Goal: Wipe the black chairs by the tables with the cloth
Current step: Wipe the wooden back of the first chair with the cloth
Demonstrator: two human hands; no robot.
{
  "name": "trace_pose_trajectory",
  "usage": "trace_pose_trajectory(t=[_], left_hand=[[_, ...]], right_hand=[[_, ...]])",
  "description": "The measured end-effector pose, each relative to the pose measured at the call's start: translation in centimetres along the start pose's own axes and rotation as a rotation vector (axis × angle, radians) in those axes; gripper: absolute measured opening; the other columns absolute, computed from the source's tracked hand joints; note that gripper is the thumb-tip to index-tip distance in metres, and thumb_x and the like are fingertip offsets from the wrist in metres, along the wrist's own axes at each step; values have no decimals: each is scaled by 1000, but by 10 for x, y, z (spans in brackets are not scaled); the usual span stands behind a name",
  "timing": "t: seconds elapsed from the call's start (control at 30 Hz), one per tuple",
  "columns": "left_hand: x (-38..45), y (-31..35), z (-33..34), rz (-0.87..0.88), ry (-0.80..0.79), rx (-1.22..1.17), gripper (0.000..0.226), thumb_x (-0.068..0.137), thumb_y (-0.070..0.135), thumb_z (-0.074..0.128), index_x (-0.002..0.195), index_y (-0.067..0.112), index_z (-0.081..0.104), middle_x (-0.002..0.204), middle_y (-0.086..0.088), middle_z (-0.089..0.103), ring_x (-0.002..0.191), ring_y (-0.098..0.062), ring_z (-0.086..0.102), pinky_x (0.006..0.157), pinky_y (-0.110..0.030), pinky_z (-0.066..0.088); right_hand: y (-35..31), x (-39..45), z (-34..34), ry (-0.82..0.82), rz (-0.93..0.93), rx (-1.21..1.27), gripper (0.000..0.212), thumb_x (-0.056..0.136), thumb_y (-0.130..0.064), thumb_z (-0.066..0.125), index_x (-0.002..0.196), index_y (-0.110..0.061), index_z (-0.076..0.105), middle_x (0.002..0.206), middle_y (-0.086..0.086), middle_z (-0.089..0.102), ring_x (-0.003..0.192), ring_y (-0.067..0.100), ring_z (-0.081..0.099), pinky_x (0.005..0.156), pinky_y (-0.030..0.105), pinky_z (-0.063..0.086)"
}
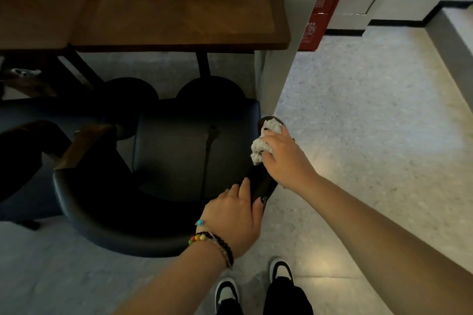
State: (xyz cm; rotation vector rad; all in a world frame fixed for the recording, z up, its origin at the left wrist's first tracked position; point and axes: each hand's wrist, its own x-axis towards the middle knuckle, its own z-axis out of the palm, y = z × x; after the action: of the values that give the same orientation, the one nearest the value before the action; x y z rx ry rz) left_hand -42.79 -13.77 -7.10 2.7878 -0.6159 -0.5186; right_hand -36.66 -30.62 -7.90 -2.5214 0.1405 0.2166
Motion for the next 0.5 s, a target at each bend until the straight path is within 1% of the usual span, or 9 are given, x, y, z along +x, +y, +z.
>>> trace_pose_trajectory(t=[0.03,0.1,0.17,0.23,0.27,0.33,0.37,0.43,0.5], left_hand=[[1,4,2,-5,36,20,63,97,53,14,150,18,22,138,0,51,114,-16,56,84,-32,49],[2,8,5,-13,75,36,63,97,51,14,148,16,27,133,-2,55,110,-17,59,81,-32,50],[0,6,7,-18,85,20,63,96,51,14,147,16,30,130,-2,57,108,-17,60,79,-32,50],[0,5,7,-16,105,2,64,95,51,12,146,16,31,129,-1,58,107,-16,61,79,-31,50],[1,4,7,-15,115,-5,64,95,50,12,145,17,32,128,0,59,106,-15,61,78,-30,50],[1,4,8,-21,125,-26,63,95,50,12,144,18,34,126,2,60,102,-12,62,76,-27,50],[1,3,9,-27,130,-33,62,95,50,13,144,19,35,125,4,61,100,-11,63,74,-26,50],[1,3,10,-39,147,-22,63,94,50,12,143,21,38,124,6,61,98,-8,63,72,-23,49],[2,5,8,-47,162,-13,68,91,52,7,143,21,39,125,7,61,99,-7,63,72,-22,48]], right_hand=[[4,-6,1,3,-18,1,38,100,-20,46,138,-17,50,153,3,36,145,21,26,112,27,27],[8,-4,0,11,1,47,44,101,-24,45,145,-19,42,157,0,31,145,17,25,105,20,23],[8,8,1,23,86,116,48,101,-26,47,147,-21,37,160,-3,25,144,16,26,107,21,23],[4,17,1,46,143,153,49,99,-27,52,146,-22,39,159,-3,26,143,17,28,111,25,26],[3,19,2,50,133,147,47,98,-25,53,143,-21,44,157,-3,30,141,17,32,109,24,28],[5,13,4,45,63,131,35,97,-21,52,133,-20,54,149,-2,42,134,15,41,99,14,30],[8,6,6,43,25,111,32,98,-21,51,129,-20,57,145,-2,46,132,14,43,95,10,28],[15,-5,9,52,-45,68,33,100,-24,49,131,-20,55,148,-4,44,139,13,35,98,9,21],[19,-1,6,39,-70,78,37,100,-24,49,136,-19,52,151,-5,40,144,14,26,104,16,19]])
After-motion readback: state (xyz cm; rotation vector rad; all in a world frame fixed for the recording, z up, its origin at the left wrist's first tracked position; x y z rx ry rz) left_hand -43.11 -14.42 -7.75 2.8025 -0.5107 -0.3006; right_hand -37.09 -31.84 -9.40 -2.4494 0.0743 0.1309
